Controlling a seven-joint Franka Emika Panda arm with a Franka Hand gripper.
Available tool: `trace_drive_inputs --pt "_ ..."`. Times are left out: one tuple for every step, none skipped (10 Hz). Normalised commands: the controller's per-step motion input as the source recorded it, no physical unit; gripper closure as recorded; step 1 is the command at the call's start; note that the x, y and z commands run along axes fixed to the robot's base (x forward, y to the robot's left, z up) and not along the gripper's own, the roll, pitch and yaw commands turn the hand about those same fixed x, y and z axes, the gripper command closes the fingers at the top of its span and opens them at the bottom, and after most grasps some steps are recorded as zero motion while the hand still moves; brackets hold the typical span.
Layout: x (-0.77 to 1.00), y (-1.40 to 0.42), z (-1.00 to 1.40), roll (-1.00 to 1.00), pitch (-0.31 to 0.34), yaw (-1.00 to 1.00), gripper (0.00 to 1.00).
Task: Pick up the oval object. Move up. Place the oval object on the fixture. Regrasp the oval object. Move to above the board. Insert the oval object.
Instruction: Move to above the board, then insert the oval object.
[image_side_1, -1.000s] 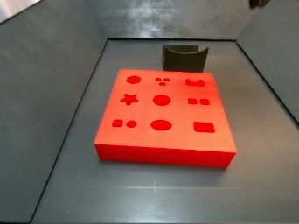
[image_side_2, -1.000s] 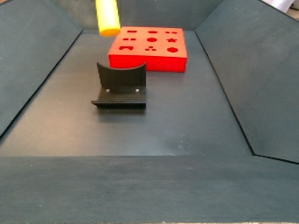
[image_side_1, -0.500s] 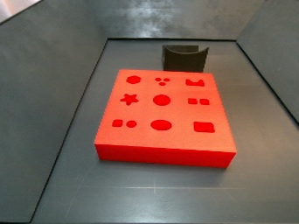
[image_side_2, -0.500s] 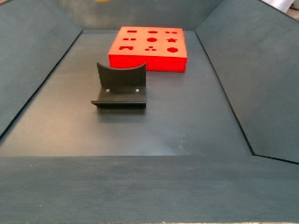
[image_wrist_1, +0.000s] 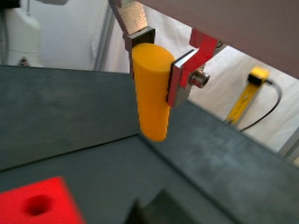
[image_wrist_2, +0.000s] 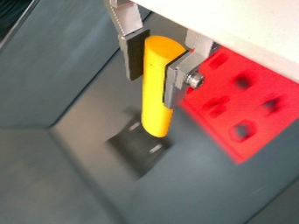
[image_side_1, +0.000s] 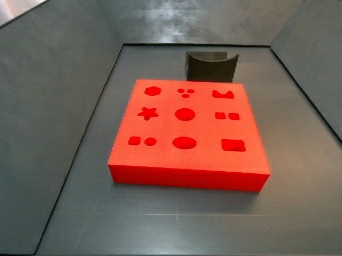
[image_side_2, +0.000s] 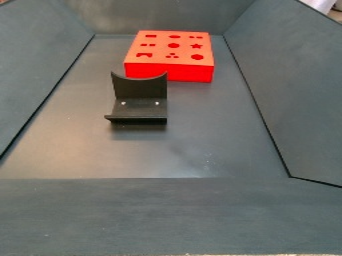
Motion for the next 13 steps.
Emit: trace_drive_inputs --pt "-0.67 -1.0 0.17 -1.0 -0.133 -0.14 1.0" --pt "-0.69 -1.0 0.17 -1.0 -0.133 -0.15 1.0" --pt "-0.72 -1.0 0.17 -1.0 -0.129 -0.15 1.0" --pt "-0.56 -0.71 0.12 -1.0 -0.134 -0.16 1.0" --pt "-0.31 -0.33 0.05 -1.0 -0.131 -0.15 1.0" --pt "-0.19 -0.18 0.03 -0.82 -0.093 -0.12 1.0" --pt "-0.11 -0.08 0.01 -0.51 -0.051 -0.06 1.0" --pt "-0.07 -0.04 0.0 -0.32 -0.036 -0.03 1.0" --pt "-0.04 -0.02 0.0 -0.21 -0.022 -0.03 1.0" --pt "-0.04 0.0 0.0 0.0 0.0 0.0 1.0" --pt "0.03 -0.05 0.0 0.0 0.0 0.0 1.0" --pt "-0.12 -0.27 -0.51 -0.03 -0.154 0.02 1.0" --pt "0.51 -0.23 -0.89 -0.11 -0.003 0.32 1.0"
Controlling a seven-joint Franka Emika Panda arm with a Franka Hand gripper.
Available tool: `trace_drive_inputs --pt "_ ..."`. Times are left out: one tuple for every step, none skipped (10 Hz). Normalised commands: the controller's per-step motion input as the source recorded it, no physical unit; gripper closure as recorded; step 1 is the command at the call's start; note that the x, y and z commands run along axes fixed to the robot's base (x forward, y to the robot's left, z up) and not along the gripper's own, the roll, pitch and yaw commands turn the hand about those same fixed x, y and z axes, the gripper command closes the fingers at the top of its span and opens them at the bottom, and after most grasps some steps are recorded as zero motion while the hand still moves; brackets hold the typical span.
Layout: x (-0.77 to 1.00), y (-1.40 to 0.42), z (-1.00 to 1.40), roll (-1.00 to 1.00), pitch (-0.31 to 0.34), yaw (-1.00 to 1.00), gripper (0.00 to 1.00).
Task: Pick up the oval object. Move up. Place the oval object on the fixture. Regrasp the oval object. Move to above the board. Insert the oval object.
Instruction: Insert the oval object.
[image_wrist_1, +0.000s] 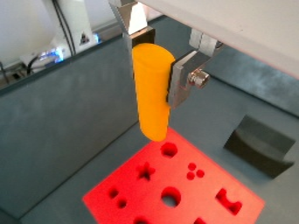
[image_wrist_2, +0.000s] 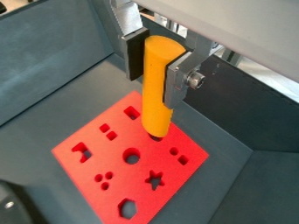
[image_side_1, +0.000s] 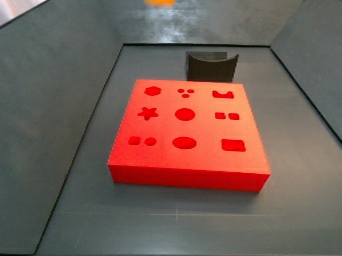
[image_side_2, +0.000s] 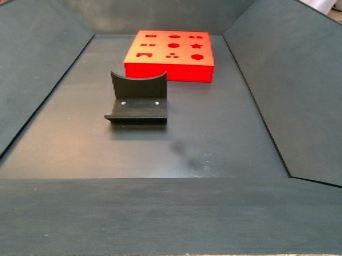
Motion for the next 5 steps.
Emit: trace_drive_inputs --pt "0.62 -0.4 -0.97 -0.04 0.0 0.21 1.0" --pt "0.26 -0.61 -0.89 0.03 0.0 0.27 1.0" --pt "0.16 -0.57 -0.91 0.05 -0.023 0.27 1.0" --pt "0.0 -0.53 -0.88 0.16 -0.107 0.2 1.0" --pt "0.0 -0.43 -0.85 0.19 -0.107 0.19 1.0"
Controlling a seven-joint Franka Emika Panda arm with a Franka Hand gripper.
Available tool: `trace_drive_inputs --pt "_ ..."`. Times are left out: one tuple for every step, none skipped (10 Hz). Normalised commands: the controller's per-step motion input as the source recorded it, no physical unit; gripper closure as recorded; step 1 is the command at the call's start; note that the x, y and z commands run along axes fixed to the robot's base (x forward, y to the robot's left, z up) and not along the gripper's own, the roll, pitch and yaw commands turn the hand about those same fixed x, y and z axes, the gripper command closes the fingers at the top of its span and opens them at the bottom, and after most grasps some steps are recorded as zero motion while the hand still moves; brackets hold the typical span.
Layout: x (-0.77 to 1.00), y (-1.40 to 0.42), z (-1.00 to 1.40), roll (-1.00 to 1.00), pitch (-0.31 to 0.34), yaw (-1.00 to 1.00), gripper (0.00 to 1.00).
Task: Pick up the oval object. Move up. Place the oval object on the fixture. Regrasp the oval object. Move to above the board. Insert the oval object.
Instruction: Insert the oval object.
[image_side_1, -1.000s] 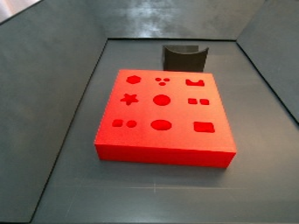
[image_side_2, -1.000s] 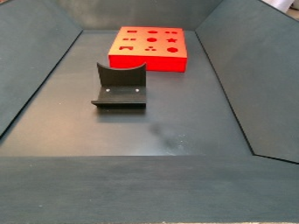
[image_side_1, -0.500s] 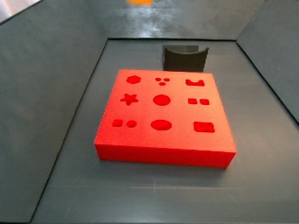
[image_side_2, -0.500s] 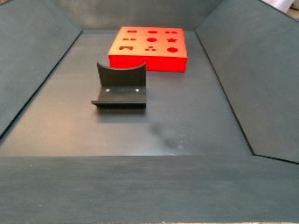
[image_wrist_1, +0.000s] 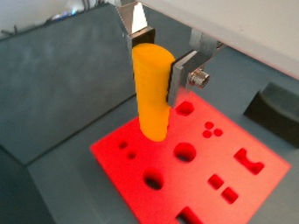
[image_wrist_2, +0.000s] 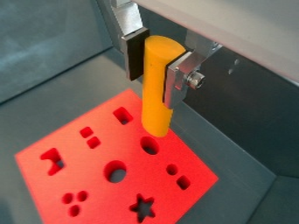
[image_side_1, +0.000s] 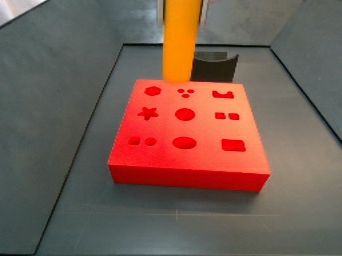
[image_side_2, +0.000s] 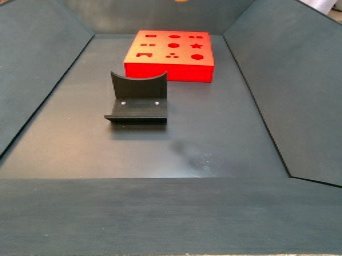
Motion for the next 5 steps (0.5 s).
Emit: trace_drive_inputs --pt "0.0 -0.37 -0.89 0.2 -0.074 0.15 1.0" --pt "0.0 -0.25 -0.98 0.15 -0.071 0.13 1.0" --pt "0.0 -0.15 -0.96 0.13 -0.067 0.12 1.0" --pt "-0.04 -0.05 0.0 0.01 -0.03 0.12 1.0" --pt "0.0 0.0 -0.09 0.0 0.0 0.0 1.0"
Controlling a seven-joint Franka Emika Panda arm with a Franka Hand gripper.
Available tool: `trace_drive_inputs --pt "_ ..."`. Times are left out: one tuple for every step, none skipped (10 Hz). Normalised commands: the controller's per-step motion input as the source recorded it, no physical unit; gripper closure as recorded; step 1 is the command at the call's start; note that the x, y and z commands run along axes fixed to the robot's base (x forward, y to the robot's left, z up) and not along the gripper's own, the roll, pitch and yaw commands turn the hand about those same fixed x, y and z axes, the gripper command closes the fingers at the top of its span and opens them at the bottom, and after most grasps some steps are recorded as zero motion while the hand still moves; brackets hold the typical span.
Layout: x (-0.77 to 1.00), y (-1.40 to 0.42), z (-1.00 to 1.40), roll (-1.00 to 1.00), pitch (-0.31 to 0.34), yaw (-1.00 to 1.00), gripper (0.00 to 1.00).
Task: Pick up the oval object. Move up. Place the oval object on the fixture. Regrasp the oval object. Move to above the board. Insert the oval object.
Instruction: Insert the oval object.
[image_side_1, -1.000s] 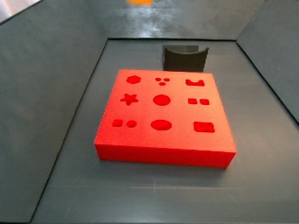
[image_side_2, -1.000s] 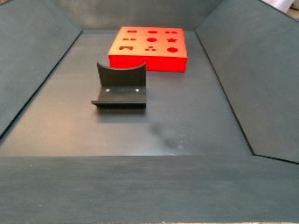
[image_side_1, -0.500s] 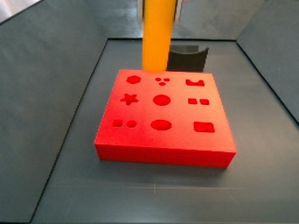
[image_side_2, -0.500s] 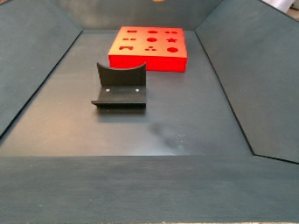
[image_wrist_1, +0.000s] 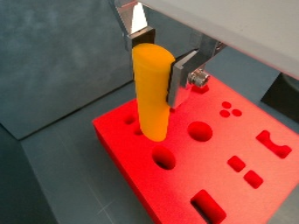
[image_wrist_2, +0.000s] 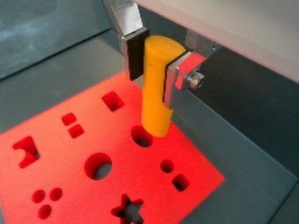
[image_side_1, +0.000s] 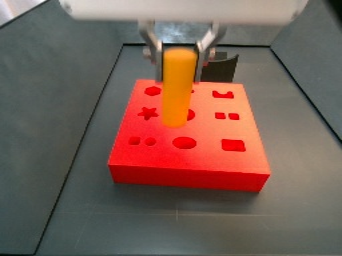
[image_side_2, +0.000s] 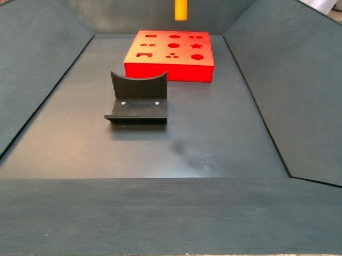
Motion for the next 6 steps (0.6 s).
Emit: trace_drive_inputs --pt "0.33 0.0 -0.38 0.07 0.0 0.0 1.0" --pt "0.16 0.0 -0.36 0.07 -0.05 0.0 1.0" --pt "0.25 0.0 -0.31 0.04 -0.024 0.0 1.0" --pt "0.26 0.0 -0.29 0.0 -0.059 0.0 1.0" --pt "0.17 0.0 -0.24 0.0 -0.023 0.0 1.0" --pt "0.03 0.0 -0.25 0.01 -0.01 0.0 1.0"
